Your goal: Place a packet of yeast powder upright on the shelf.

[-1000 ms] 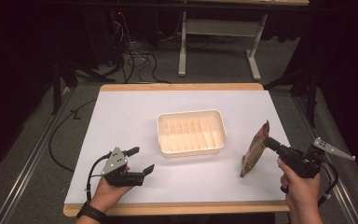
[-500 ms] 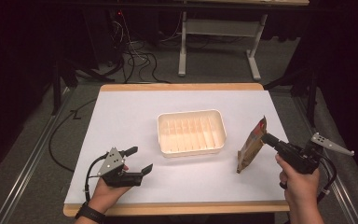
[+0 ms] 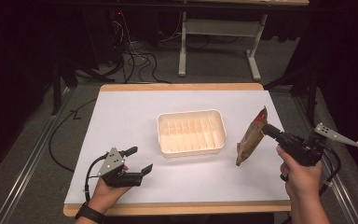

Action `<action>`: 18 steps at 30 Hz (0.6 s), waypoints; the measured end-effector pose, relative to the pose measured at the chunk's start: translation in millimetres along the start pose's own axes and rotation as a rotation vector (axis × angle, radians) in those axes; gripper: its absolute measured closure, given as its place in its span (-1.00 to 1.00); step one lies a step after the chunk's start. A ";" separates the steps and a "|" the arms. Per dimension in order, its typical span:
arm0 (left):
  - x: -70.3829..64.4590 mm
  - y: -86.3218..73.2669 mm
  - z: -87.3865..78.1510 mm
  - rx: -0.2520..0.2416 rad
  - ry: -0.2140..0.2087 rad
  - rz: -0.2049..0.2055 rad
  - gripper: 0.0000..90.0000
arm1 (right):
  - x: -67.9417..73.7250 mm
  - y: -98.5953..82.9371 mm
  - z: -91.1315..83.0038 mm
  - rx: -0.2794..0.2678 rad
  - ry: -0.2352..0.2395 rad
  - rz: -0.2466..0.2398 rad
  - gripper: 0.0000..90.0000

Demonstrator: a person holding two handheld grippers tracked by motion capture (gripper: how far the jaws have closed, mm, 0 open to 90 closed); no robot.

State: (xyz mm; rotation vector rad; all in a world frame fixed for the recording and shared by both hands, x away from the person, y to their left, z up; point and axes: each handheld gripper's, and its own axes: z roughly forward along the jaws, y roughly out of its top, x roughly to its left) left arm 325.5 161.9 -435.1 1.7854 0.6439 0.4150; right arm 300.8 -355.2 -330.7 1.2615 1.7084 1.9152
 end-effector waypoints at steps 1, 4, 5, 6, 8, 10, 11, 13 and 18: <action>0.3 0.0 -0.3 -0.001 0.002 0.001 -0.64 | 1.5 2.1 0.4 0.002 0.001 0.000 1.00; 0.7 0.1 -0.6 -0.001 0.003 0.001 -0.64 | 5.2 9.0 2.7 -0.002 0.010 -0.014 1.00; 0.7 0.1 -0.7 -0.002 0.002 0.000 -0.64 | 5.8 10.6 3.1 -0.004 0.012 -0.017 1.00; 0.6 0.2 -0.7 -0.002 0.002 0.000 -0.64 | 7.2 13.2 3.9 -0.006 0.020 -0.019 1.00; 0.6 0.1 -0.7 -0.002 0.002 0.001 -0.64 | 9.8 17.0 5.4 -0.004 0.023 -0.026 1.00; 0.7 0.1 -0.7 -0.003 0.002 0.000 -0.64 | 12.2 20.4 6.4 -0.009 0.029 -0.024 1.00; 0.7 0.1 -0.8 -0.003 0.002 -0.001 -0.64 | 13.5 22.1 7.0 -0.010 0.031 -0.023 1.00; 0.6 0.1 -0.8 -0.003 0.001 -0.002 -0.64 | 15.2 24.8 8.4 -0.012 0.035 -0.021 1.00; 0.9 0.0 -0.6 -0.002 0.001 -0.002 -0.64 | 19.6 34.3 13.1 -0.019 0.061 -0.017 1.00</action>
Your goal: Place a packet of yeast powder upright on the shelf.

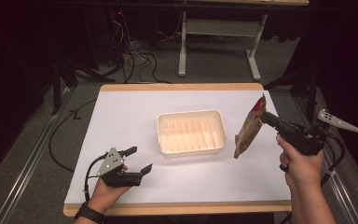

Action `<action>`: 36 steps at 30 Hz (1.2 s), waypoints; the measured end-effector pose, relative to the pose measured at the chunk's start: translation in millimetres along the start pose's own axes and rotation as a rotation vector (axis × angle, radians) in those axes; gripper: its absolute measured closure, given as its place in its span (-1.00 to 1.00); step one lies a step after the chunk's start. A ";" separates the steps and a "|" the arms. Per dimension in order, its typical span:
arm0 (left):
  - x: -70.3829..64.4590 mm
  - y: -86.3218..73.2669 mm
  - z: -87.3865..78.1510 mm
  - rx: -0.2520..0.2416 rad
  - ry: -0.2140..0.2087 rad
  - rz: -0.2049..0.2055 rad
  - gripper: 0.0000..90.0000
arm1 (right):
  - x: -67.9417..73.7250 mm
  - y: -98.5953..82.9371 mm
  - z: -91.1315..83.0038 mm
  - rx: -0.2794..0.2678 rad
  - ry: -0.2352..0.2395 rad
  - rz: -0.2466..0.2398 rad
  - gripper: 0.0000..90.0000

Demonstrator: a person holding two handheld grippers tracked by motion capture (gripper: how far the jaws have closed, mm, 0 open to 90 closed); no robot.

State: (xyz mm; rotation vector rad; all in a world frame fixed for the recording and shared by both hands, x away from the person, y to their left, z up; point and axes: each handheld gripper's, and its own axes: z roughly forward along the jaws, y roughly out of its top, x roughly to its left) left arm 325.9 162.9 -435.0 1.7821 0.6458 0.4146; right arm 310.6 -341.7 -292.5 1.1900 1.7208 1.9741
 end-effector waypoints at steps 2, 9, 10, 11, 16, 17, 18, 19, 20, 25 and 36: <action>0.0 0.0 0.1 0.000 0.000 0.000 -0.64 | 1.6 3.6 2.3 -0.004 0.010 0.002 1.00; 0.3 -0.1 -0.4 0.000 -0.001 -0.001 -0.64 | 7.6 12.5 12.0 0.005 0.021 -0.011 1.00; 0.4 -0.1 -0.6 -0.001 -0.001 -0.001 -0.64 | 8.6 13.6 13.4 0.007 0.019 -0.013 1.00; 0.3 -0.1 -0.7 -0.001 0.000 -0.001 -0.64 | 9.4 14.7 14.9 0.010 0.021 -0.016 1.00; 0.4 -0.1 -0.8 -0.003 0.000 -0.002 -0.64 | 15.2 19.0 23.2 0.027 0.028 -0.033 1.00; 0.5 -0.1 -0.8 -0.002 0.000 -0.002 -0.64 | 16.4 19.5 25.1 0.031 0.032 -0.036 1.00; 0.6 -0.1 -0.9 -0.002 0.000 -0.002 -0.64 | 17.4 19.9 27.3 0.034 0.035 -0.040 1.00; 0.6 -0.1 -0.9 -0.002 0.000 -0.002 -0.64 | 18.4 20.3 29.5 0.038 0.038 -0.043 1.00; 0.6 -0.1 -0.9 -0.002 0.000 -0.002 -0.64 | 19.4 20.5 31.6 0.044 0.039 -0.041 1.00; 0.9 0.0 -1.5 -0.004 0.000 -0.004 -0.64 | 21.7 19.4 45.0 0.069 0.048 -0.052 1.00; 0.7 0.2 -2.2 -0.004 -0.003 0.001 -0.64 | 18.9 12.0 75.0 0.117 0.064 -0.046 1.00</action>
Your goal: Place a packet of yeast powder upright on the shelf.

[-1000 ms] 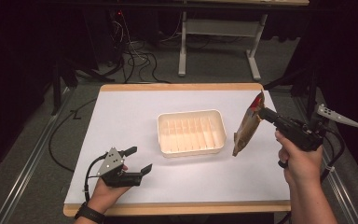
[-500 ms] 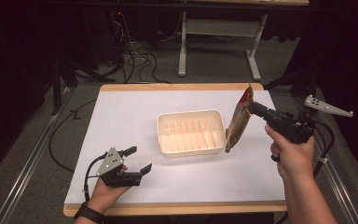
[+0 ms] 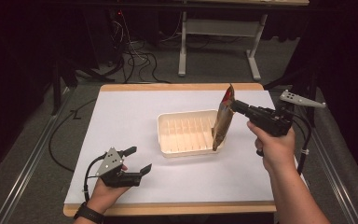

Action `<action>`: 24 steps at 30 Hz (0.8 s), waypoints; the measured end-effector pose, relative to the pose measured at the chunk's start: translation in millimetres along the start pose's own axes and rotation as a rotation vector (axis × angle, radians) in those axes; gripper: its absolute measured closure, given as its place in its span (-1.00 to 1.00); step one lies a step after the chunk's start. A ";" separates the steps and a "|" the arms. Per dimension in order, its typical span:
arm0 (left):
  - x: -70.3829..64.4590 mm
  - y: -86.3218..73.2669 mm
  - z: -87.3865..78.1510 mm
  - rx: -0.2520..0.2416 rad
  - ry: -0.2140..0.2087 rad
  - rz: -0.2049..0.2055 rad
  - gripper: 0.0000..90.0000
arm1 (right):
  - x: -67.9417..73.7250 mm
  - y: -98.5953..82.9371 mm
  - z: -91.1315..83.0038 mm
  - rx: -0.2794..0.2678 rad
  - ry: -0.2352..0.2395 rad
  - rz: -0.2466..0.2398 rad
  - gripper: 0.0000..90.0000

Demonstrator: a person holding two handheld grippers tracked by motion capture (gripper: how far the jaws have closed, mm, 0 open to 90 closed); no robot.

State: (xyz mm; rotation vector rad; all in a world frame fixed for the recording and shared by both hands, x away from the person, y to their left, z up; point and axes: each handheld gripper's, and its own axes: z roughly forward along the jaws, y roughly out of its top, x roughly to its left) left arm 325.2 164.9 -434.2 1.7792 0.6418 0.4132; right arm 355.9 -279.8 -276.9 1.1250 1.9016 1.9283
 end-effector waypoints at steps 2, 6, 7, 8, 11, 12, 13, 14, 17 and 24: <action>0.0 0.0 0.1 0.000 0.000 0.000 -0.64 | -1.7 -1.0 5.7 0.006 0.003 -0.002 1.00; -0.2 0.1 0.4 0.000 -0.001 0.000 -0.64 | -5.4 -3.6 16.9 0.022 0.001 0.002 1.00; -0.3 0.1 0.4 0.001 -0.001 0.001 -0.64 | -6.4 -4.1 19.5 0.024 0.001 0.001 1.00; -0.4 0.0 0.6 0.000 -0.001 0.000 -0.64 | -7.1 -4.5 21.7 0.029 0.000 0.004 1.00; -0.2 0.1 0.6 0.000 -0.003 0.000 -0.64 | -9.7 -5.5 28.3 0.039 0.000 0.003 1.00; -0.3 0.1 0.6 -0.001 -0.003 -0.001 -0.64 | -10.7 -5.6 30.4 0.041 0.000 0.002 1.00; -0.3 0.1 0.6 -0.001 -0.003 0.000 -0.64 | -11.5 -5.8 32.3 0.044 0.000 0.004 1.00; -0.4 0.1 0.5 -0.001 -0.004 0.000 -0.64 | -12.2 -5.9 33.6 0.046 -0.001 0.004 1.00; -0.4 0.0 0.6 -0.001 -0.003 0.001 -0.64 | -15.7 -6.6 38.9 0.055 0.001 0.006 1.00; -1.0 0.1 0.7 -0.006 -0.004 -0.003 -0.64 | -23.3 -8.1 48.5 0.067 -0.006 0.015 1.00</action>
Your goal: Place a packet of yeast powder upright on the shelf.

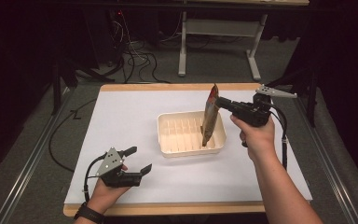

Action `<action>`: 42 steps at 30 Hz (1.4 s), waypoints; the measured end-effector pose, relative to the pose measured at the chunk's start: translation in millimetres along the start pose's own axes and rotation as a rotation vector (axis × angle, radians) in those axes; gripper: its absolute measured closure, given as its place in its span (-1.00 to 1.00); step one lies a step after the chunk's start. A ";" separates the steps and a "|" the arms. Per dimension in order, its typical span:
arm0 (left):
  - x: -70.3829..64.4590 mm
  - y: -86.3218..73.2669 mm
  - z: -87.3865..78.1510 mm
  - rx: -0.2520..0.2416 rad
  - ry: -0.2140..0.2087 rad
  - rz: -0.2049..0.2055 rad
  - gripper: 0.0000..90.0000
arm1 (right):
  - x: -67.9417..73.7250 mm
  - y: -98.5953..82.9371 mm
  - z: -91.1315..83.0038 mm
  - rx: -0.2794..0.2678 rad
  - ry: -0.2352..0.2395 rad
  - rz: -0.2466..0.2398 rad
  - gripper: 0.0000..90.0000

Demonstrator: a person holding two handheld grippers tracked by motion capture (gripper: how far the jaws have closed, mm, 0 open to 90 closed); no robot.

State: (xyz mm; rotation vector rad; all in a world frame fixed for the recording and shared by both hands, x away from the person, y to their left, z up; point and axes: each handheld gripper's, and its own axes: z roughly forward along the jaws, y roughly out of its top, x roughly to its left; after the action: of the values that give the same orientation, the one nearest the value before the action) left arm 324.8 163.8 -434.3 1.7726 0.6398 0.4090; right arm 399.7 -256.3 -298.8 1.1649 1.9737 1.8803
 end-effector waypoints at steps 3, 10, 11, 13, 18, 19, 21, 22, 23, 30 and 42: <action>0.0 0.0 0.2 0.001 -0.001 0.000 -0.64 | -2.7 -0.2 3.4 -0.001 -0.002 0.002 1.00; 0.0 0.1 -0.1 0.000 -0.002 0.000 -0.64 | -7.8 2.1 10.6 0.000 -0.002 0.012 1.00; 0.1 0.1 -0.2 0.001 -0.003 0.000 -0.64 | -8.7 2.5 11.9 0.000 -0.002 0.011 1.00; 0.1 0.1 -0.2 0.000 -0.002 0.000 -0.64 | -9.9 3.0 14.3 0.002 -0.005 0.015 1.00; 0.2 0.1 -0.5 -0.001 -0.004 0.001 -0.64 | -13.6 3.3 20.4 0.006 -0.008 0.017 1.00; 0.2 0.2 -0.6 -0.002 -0.004 0.001 -0.64 | -14.1 3.2 21.6 0.009 -0.010 0.020 1.00; 0.3 0.2 -0.7 -0.003 -0.004 0.000 -0.64 | -15.4 3.1 23.9 0.013 -0.014 0.021 1.00; 0.3 0.2 -0.7 -0.003 -0.005 0.000 -0.64 | -16.1 2.9 25.0 0.014 -0.015 0.021 1.00; 0.2 0.2 -0.6 -0.002 -0.005 0.001 -0.64 | -16.9 2.8 26.0 0.016 -0.018 0.021 1.00; -0.3 0.2 -0.4 -0.003 -0.008 0.003 -0.64 | -24.9 2.4 28.2 0.030 -0.053 0.027 1.00; -0.4 0.1 -0.3 -0.002 -0.008 0.002 -0.64 | -28.7 -5.4 29.0 0.062 -0.080 0.015 1.00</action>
State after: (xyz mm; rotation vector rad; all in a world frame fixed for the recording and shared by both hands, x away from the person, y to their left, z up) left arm 324.3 163.8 -434.0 1.7723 0.6315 0.4035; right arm 434.8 -251.5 -320.0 1.2542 1.9988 1.7617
